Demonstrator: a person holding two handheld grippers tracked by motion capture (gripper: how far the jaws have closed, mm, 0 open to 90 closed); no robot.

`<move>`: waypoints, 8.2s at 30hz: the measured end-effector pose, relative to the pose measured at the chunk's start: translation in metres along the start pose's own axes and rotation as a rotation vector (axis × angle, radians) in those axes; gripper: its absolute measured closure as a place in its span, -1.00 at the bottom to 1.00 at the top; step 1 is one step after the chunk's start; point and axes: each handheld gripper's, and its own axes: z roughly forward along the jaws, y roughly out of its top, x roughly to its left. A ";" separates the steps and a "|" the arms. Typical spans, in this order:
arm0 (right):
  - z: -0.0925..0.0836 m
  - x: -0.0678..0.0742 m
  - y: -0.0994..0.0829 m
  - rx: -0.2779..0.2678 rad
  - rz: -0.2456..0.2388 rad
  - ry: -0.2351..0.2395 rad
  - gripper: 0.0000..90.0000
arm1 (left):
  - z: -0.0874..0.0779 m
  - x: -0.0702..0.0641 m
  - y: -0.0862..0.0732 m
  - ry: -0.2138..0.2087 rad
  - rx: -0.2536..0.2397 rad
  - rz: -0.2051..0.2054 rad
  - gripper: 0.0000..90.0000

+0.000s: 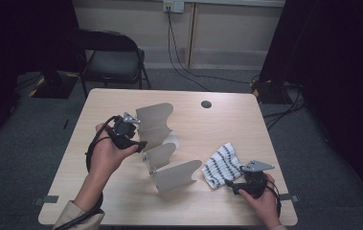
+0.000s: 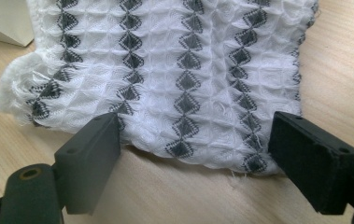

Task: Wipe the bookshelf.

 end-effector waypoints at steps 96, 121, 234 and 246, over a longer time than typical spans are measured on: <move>0.001 0.000 0.001 0.002 0.002 -0.002 -0.64 | 0.056 -0.011 0.043 -0.139 -0.029 0.031 0.86; 0.001 0.000 0.001 0.002 0.001 -0.002 -0.64 | 0.051 -0.006 0.035 -0.123 -0.032 -0.006 -0.03; 0.035 0.067 0.046 0.028 -0.250 0.280 0.46 | 0.088 0.015 -0.119 -0.043 -0.068 0.011 -0.92; 0.018 0.044 0.054 -0.014 -0.011 0.179 0.80 | 0.088 0.016 -0.119 -0.043 -0.067 0.012 -0.93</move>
